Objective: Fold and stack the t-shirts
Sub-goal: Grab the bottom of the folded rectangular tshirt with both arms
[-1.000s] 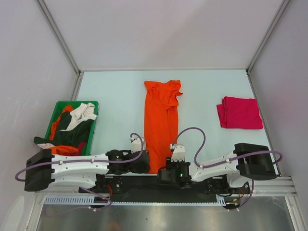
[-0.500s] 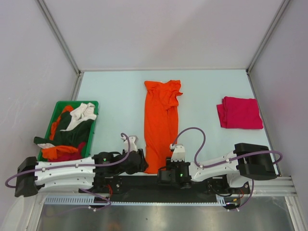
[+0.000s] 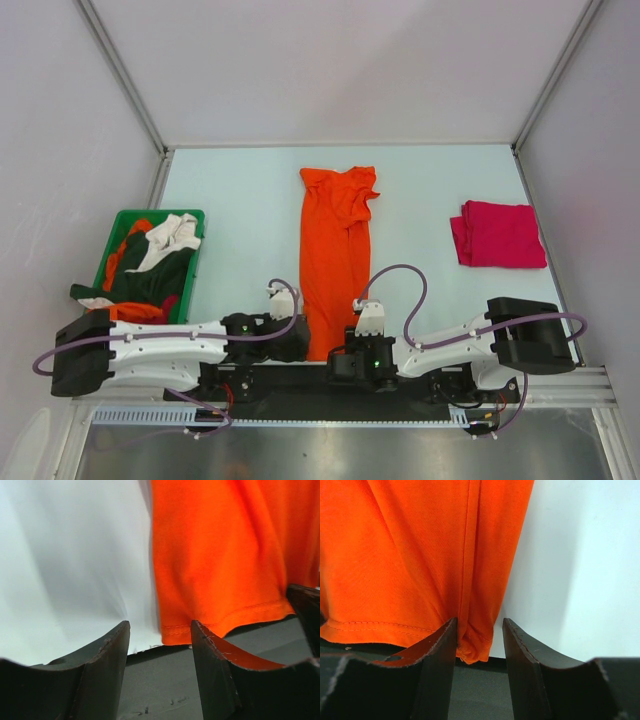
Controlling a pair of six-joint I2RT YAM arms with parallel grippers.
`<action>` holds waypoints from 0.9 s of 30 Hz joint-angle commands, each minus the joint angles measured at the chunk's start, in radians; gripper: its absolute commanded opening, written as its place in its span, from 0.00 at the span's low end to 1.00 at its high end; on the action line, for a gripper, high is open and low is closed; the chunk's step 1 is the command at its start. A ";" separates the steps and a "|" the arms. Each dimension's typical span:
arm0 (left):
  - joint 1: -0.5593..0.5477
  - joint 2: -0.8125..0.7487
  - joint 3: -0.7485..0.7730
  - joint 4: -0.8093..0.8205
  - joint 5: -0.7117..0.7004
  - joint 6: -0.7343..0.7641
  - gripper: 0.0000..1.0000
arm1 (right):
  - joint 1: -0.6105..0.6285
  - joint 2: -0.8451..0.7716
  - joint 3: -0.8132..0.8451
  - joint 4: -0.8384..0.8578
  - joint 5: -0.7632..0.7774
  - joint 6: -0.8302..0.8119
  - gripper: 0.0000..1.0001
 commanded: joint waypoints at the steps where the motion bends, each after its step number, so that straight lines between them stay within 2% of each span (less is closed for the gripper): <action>1: -0.006 -0.076 0.008 0.027 -0.015 0.005 0.57 | 0.013 0.030 -0.027 -0.074 -0.088 0.020 0.47; 8: -0.006 -0.176 -0.021 0.020 -0.025 -0.006 0.57 | 0.012 0.033 -0.024 -0.066 -0.088 0.008 0.47; 15: -0.006 -0.003 0.026 0.044 0.018 0.018 0.57 | 0.009 0.038 -0.018 -0.066 -0.088 0.005 0.47; 27: -0.008 0.062 0.049 0.072 0.040 0.057 0.55 | 0.013 0.038 -0.021 -0.078 -0.092 0.015 0.47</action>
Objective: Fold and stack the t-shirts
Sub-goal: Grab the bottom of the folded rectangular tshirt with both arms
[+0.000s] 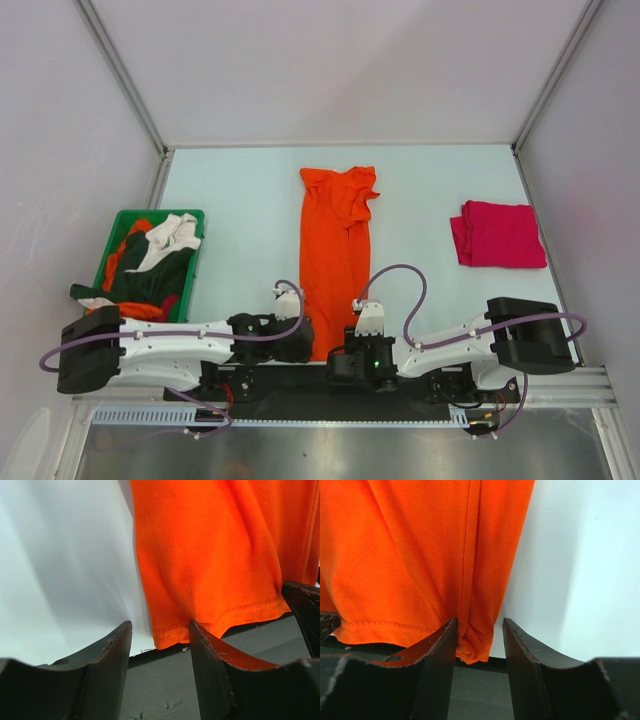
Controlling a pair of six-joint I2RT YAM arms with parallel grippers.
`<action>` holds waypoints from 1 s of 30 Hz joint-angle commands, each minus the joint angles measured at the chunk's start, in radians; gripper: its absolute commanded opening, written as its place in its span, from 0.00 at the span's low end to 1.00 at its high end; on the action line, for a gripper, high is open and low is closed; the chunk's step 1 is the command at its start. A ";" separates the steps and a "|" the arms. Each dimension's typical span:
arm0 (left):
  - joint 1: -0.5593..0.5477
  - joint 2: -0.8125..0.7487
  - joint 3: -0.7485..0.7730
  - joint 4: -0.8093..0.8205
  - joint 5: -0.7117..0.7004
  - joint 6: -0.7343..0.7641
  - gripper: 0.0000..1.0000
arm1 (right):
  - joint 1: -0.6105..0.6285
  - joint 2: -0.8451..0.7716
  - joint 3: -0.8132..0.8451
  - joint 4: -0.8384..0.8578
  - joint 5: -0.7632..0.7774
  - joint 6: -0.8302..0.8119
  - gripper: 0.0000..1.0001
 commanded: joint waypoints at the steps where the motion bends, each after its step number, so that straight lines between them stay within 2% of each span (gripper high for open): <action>1: -0.006 0.042 0.063 0.002 0.011 0.037 0.52 | 0.013 0.038 -0.021 -0.078 -0.094 0.019 0.47; 7: -0.021 0.137 0.128 -0.125 0.002 0.025 0.45 | 0.019 0.037 -0.021 -0.106 -0.107 0.033 0.47; 20: -0.032 0.125 0.091 -0.156 0.026 -0.008 0.38 | 0.019 0.072 -0.010 -0.110 -0.149 0.042 0.46; 23: -0.035 0.122 0.079 -0.156 0.033 -0.018 0.36 | 0.020 0.084 -0.010 -0.113 -0.167 0.056 0.41; 27: -0.043 0.126 0.074 -0.153 0.040 -0.023 0.35 | 0.020 0.103 -0.013 -0.118 -0.192 0.077 0.26; 30: -0.046 0.133 0.073 -0.150 0.045 -0.021 0.34 | 0.022 0.109 -0.015 -0.119 -0.202 0.090 0.21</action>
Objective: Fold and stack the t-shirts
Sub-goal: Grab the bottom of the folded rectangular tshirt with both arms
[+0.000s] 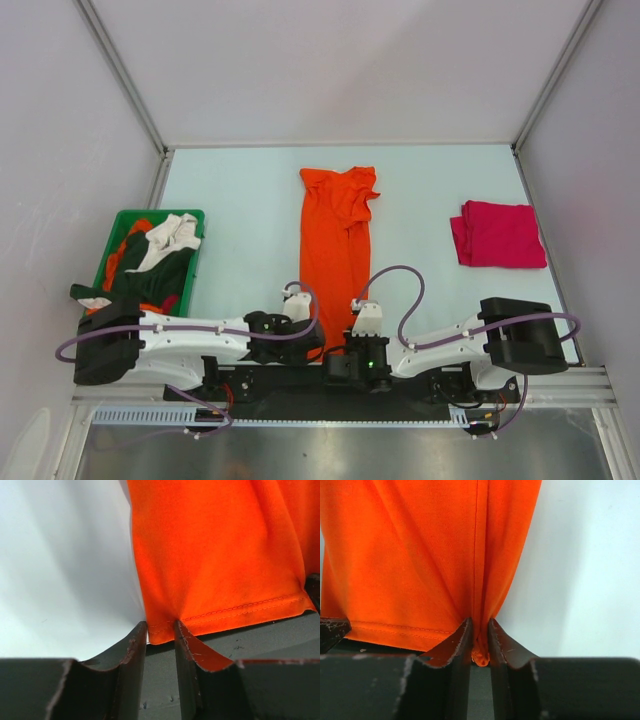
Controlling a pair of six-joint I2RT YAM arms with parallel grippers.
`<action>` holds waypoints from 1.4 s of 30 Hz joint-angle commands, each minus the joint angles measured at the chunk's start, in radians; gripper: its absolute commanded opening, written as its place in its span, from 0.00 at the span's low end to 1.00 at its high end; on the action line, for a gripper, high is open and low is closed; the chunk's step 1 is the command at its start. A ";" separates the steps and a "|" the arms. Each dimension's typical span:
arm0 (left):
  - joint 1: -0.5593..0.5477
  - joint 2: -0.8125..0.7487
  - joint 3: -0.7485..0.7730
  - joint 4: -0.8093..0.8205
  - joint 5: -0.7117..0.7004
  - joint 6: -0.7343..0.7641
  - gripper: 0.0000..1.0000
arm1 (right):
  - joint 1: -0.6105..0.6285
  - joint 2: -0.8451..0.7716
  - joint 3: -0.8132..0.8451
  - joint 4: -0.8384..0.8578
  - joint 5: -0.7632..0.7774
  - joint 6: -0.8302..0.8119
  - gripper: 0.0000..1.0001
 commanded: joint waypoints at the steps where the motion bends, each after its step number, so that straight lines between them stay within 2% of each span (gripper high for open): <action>1: -0.018 0.003 -0.024 -0.041 0.035 -0.016 0.34 | 0.020 0.074 -0.049 -0.103 -0.191 0.031 0.21; 5: -0.020 0.000 -0.032 -0.035 0.040 -0.016 0.32 | 0.023 0.079 -0.051 -0.112 -0.200 0.044 0.17; 8: -0.020 -0.006 -0.035 -0.034 0.041 -0.016 0.27 | 0.026 0.078 -0.051 -0.123 -0.203 0.053 0.11; 9: -0.020 -0.008 -0.035 -0.034 0.041 -0.017 0.18 | 0.029 0.076 -0.048 -0.128 -0.199 0.062 0.03; 12: -0.020 -0.009 -0.029 -0.037 0.035 -0.011 0.00 | 0.046 0.074 -0.020 -0.154 -0.171 0.062 0.00; 19: -0.026 -0.066 -0.009 -0.054 -0.005 0.000 0.00 | 0.084 0.104 0.090 -0.282 -0.098 0.067 0.00; 26: -0.026 -0.153 0.036 -0.116 -0.072 -0.010 0.00 | 0.086 0.050 0.162 -0.381 -0.004 0.062 0.00; 37: -0.025 -0.181 0.123 -0.193 -0.152 -0.016 0.00 | 0.008 -0.021 0.224 -0.434 0.064 -0.004 0.00; 42: 0.000 -0.175 0.191 -0.215 -0.203 0.009 0.00 | -0.080 -0.065 0.273 -0.428 0.111 -0.090 0.00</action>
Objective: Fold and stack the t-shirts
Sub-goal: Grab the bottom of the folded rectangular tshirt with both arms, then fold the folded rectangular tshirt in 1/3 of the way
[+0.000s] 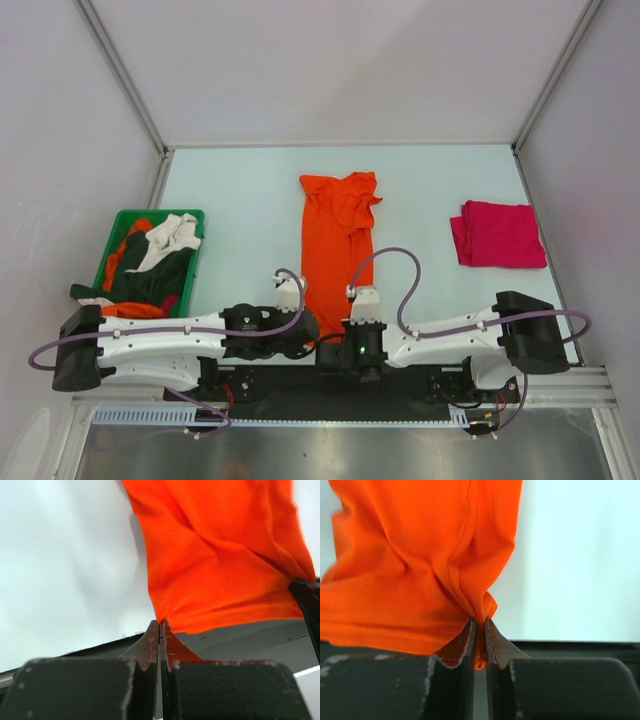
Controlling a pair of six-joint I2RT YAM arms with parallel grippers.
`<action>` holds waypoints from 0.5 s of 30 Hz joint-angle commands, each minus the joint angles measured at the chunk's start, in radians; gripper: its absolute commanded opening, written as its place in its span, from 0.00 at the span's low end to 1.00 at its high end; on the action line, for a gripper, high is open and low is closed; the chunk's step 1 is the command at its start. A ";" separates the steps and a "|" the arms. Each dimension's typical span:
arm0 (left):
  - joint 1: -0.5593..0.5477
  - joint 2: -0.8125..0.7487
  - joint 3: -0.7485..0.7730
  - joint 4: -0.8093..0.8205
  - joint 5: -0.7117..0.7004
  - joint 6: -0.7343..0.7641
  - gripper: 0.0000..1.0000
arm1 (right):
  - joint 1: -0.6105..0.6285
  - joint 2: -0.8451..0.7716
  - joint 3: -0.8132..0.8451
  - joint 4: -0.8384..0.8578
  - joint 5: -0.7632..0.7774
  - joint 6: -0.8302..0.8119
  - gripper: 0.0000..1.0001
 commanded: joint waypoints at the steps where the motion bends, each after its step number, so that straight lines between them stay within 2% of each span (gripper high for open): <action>1: 0.034 -0.014 0.084 -0.051 -0.086 0.020 0.00 | -0.078 -0.061 0.068 -0.049 0.099 -0.094 0.00; 6: 0.171 0.002 0.153 -0.013 -0.093 0.124 0.00 | -0.234 -0.094 0.119 0.056 0.128 -0.316 0.00; 15: 0.423 0.124 0.302 0.113 -0.070 0.370 0.00 | -0.539 -0.051 0.186 0.288 0.062 -0.662 0.00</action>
